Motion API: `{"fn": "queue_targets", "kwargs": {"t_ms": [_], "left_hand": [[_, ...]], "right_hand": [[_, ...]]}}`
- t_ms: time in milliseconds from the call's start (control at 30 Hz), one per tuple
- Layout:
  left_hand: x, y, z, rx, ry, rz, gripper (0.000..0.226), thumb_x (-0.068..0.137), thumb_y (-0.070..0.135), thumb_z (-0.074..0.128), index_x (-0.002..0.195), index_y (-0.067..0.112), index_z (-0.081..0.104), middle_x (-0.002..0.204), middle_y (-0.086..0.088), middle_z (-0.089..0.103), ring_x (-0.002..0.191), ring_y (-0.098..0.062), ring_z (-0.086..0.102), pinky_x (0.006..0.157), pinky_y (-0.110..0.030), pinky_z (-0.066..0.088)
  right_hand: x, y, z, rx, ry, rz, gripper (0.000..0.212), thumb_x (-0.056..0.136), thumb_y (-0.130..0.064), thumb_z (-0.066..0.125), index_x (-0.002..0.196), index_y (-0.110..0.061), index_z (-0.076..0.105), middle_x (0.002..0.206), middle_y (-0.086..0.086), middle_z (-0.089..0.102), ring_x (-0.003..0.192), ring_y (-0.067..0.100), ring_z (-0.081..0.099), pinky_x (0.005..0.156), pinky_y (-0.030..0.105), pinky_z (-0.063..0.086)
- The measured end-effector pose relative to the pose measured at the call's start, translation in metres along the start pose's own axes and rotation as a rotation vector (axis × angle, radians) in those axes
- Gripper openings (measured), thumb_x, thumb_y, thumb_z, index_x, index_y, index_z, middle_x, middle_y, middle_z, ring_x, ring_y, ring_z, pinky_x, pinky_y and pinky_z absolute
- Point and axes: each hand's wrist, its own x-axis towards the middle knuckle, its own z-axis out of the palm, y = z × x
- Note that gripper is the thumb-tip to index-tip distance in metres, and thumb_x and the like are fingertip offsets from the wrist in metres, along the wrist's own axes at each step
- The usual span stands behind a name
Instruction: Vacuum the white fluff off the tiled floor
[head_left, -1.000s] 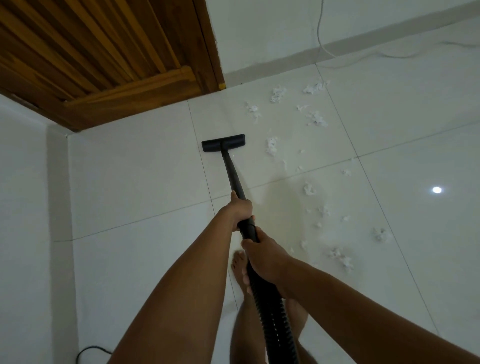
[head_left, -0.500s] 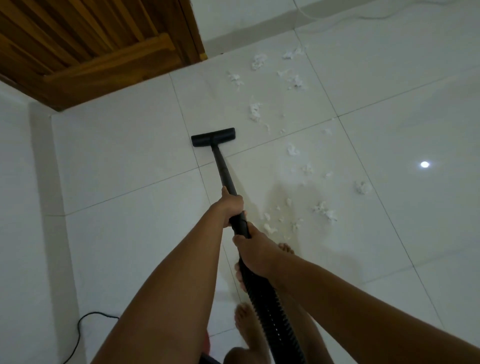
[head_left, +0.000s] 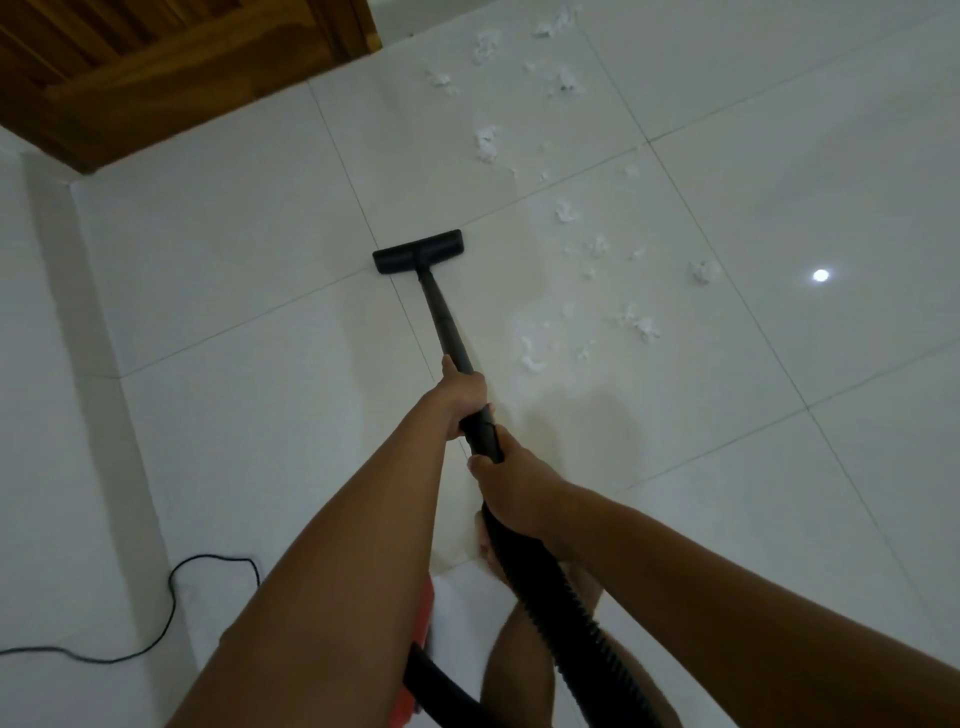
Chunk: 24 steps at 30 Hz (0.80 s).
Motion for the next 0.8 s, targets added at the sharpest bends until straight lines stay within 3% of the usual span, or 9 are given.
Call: {"fn": "queue_targets", "kwargs": {"t_ms": [100,167,267,367,433,500,633,800], "left_hand": [[-0.014,-0.033,0.012,-0.017,-0.019,0.009,0.071,0.108,0.019,0.036,0.16,0.039,-0.008,0.098,-0.013,0.06,0.069,-0.016,0.056,0.065,-0.032,0.055],[-0.02,-0.05,0.019,-0.014,-0.027,0.014,0.071,0.108,0.019,0.035,0.159,0.039,-0.01,0.11,-0.016,0.061,0.07,-0.017,0.056,0.069,-0.034,0.056],[-0.032,-0.077,0.032,-0.007,-0.024,0.021,0.072,0.108,0.019,0.035,0.159,0.038,-0.011,0.098,-0.012,0.058,0.069,-0.017,0.056,0.066,-0.033,0.056],[-0.041,-0.106,0.043,-0.006,-0.016,0.02,0.072,0.108,0.02,0.035,0.159,0.038,-0.013,0.089,-0.011,0.057,0.067,-0.017,0.056,0.067,-0.032,0.057],[-0.051,-0.127,0.051,-0.008,-0.017,0.017,0.072,0.108,0.019,0.035,0.159,0.038,-0.012,0.084,-0.01,0.057,0.065,-0.016,0.056,0.062,-0.03,0.056],[-0.061,-0.153,0.061,0.013,-0.011,0.011,0.073,0.107,0.016,0.035,0.16,0.037,-0.011,0.082,-0.011,0.058,0.065,-0.016,0.056,0.067,-0.032,0.057],[-0.076,-0.2,0.079,0.032,-0.004,0.013,0.074,0.107,0.019,0.035,0.159,0.04,-0.013,0.084,-0.011,0.058,0.068,-0.016,0.056,0.076,-0.034,0.058],[-0.098,-0.261,0.098,0.074,-0.026,0.016,0.073,0.107,0.019,0.035,0.159,0.039,-0.012,0.093,-0.011,0.059,0.072,-0.018,0.057,0.066,-0.033,0.056]], "right_hand": [[-0.011,0.036,0.01,-0.11,0.034,-0.063,0.052,0.107,-0.025,0.038,0.156,-0.031,0.024,0.075,0.003,0.056,0.041,0.005,0.053,0.031,0.011,0.036],[-0.017,0.057,0.015,-0.13,0.039,-0.077,0.054,0.106,-0.026,0.038,0.157,-0.033,0.022,0.08,0.003,0.06,0.053,0.009,0.054,0.038,0.016,0.042],[-0.027,0.088,0.025,-0.089,0.038,-0.067,0.054,0.105,-0.027,0.039,0.156,-0.035,0.023,0.093,0.01,0.068,0.061,0.015,0.059,0.052,0.026,0.049],[-0.038,0.12,0.032,0.08,-0.008,-0.041,0.052,0.104,-0.024,0.041,0.152,-0.039,0.028,0.088,0.012,0.065,0.05,0.015,0.058,0.045,0.025,0.051],[-0.048,0.141,0.037,0.097,-0.022,-0.037,0.05,0.104,-0.025,0.043,0.15,-0.04,0.031,0.086,0.012,0.064,0.044,0.013,0.057,0.043,0.025,0.051],[-0.061,0.165,0.044,0.096,-0.019,-0.013,0.048,0.104,-0.03,0.046,0.149,-0.042,0.033,0.083,0.011,0.064,0.04,0.012,0.057,0.043,0.025,0.052],[-0.085,0.213,0.059,0.182,-0.04,0.033,0.05,0.104,-0.034,0.048,0.148,-0.049,0.031,0.078,0.014,0.062,0.036,0.015,0.056,0.044,0.031,0.055],[-0.107,0.278,0.086,0.115,-0.001,-0.035,0.049,0.107,-0.029,0.04,0.151,-0.043,0.024,0.073,0.013,0.063,0.035,0.011,0.059,0.039,0.021,0.049]]}}
